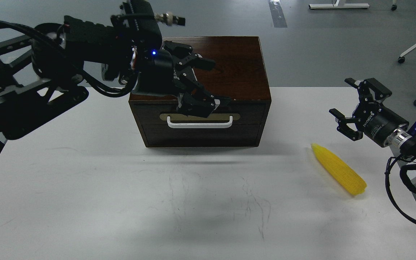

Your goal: Put corn in drawer with both arms

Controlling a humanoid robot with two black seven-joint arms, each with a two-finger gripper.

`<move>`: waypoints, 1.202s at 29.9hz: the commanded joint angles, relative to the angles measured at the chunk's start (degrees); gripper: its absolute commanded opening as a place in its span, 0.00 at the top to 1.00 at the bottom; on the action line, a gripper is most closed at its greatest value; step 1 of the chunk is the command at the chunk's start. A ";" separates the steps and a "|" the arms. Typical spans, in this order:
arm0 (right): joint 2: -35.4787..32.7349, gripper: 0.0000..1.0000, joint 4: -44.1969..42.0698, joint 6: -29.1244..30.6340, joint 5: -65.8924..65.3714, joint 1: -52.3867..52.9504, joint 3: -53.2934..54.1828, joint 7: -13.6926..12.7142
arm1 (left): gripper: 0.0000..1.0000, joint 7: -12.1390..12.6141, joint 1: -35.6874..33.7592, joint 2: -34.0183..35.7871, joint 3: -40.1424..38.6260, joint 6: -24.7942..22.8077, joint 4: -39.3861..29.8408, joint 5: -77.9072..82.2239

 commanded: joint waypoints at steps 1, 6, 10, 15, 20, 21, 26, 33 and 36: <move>-0.06 0.00 -0.07 -0.36 -0.03 0.01 0.00 0.00 | 0.02 0.00 -5.90 -1.82 13.56 -0.01 4.05 2.16; -0.06 0.00 -0.07 -0.36 -0.03 0.01 0.09 0.00 | 0.02 0.00 -7.24 -3.93 17.37 -0.01 4.50 2.77; -0.06 0.00 -0.07 -0.45 -0.03 0.01 0.09 0.00 | 0.02 0.00 -7.06 -5.51 17.81 -0.01 4.68 5.23; -0.06 0.00 -0.07 -0.45 -0.03 0.01 0.09 0.00 | 0.02 0.00 -7.33 -6.75 20.10 -0.01 4.85 5.59; -0.15 0.00 -0.07 -0.45 0.06 0.01 0.09 0.00 | 0.02 0.00 -6.63 -7.72 20.45 -0.01 6.61 5.87; -0.24 0.00 -0.07 -0.45 -0.02 0.01 0.09 0.00 | 0.02 0.00 -6.54 -7.72 20.80 -0.01 6.87 5.87; -0.15 0.00 -0.07 -0.45 -0.02 0.01 0.09 0.00 | 0.02 0.00 -6.45 -7.80 21.77 -0.01 7.93 5.87; -0.15 0.00 -0.07 -0.45 -0.02 0.01 0.09 0.00 | 0.02 0.00 -6.27 -8.24 22.65 -0.01 9.25 5.87; -0.15 0.00 -0.07 -0.45 -0.03 -0.08 0.09 0.00 | 0.02 0.00 -6.27 -8.51 22.91 -0.01 9.60 5.87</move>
